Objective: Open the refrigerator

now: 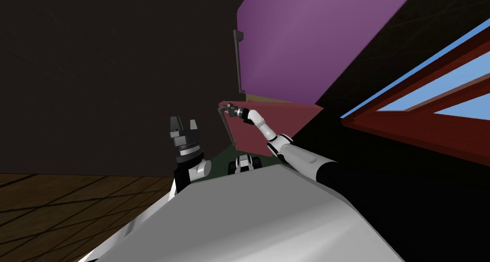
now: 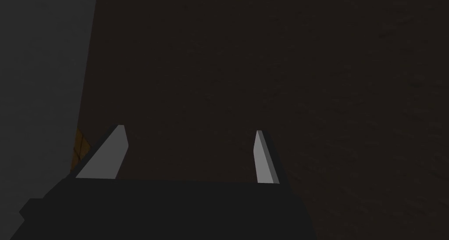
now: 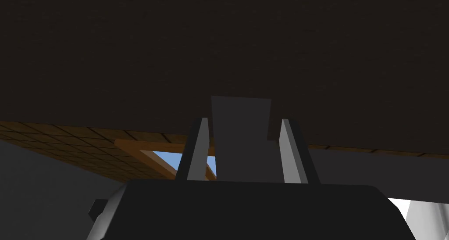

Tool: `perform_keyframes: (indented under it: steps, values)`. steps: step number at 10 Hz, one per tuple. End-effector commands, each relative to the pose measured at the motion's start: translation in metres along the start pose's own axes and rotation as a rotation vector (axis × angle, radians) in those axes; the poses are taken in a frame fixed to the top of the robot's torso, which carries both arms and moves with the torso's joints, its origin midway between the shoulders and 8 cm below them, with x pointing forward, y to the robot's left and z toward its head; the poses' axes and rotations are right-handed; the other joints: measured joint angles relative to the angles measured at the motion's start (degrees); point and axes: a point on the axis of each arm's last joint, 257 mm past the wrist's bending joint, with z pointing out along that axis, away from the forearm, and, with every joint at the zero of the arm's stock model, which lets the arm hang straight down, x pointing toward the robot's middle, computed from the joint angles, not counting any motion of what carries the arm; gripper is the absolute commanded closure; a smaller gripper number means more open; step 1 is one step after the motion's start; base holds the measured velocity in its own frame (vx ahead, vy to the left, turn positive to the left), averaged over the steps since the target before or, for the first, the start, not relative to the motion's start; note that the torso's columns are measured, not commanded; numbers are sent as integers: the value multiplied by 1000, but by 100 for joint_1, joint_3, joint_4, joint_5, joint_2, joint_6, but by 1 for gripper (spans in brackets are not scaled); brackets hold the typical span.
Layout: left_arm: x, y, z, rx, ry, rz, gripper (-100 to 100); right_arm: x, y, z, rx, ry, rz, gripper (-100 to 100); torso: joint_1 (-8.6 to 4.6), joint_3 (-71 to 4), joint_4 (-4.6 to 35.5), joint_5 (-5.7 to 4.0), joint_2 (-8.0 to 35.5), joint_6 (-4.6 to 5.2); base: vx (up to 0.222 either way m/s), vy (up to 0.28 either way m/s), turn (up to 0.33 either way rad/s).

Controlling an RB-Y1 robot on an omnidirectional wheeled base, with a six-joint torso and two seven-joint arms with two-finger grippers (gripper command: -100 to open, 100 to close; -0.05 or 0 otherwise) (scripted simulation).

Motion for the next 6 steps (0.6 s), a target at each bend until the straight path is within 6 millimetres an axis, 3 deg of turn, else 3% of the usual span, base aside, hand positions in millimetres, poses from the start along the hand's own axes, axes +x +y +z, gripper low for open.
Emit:
perform_keyframes:
  steps: [1, 2, 3, 4, 5, 6]
  values:
    - [0, 0, 0, 0, 0, 0, 0, -52, 14, 22, -26, -110, 22, 100, 4, -15, 1, -1, -21, 12, -133, -130, -84]
    - [0, 0, 0, 0, 0, 0, 0, -52, 14, 22, -26, -110, 22, 100, 4, -2, -6, 5, -3, -8, -119, -111, 5]
    - [0, 0, 0, 0, 0, 0, 0, -75, 14, 28, -26, -153, 26, 100, 16, -1, -1, 10, -6, 0, -94, -84, -5]
    - [0, 0, 0, 0, 0, 0, 0, -65, 4, 28, -4, -132, 15, 100, 16, -8, 2, 10, -12, 1, -57, -36, 18]
    - [0, 0, 0, 0, 0, 0, 0, -47, -31, 35, 73, -101, 114, 100, 21, -19, 17, 4, -24, 5, -108, 34, -275]
    - [0, 0, 0, 0, 0, 0, 0, -38, -42, 36, 96, -86, 157, 100, 5, -5, 55, -14, 11, 23, -109, 53, -189]
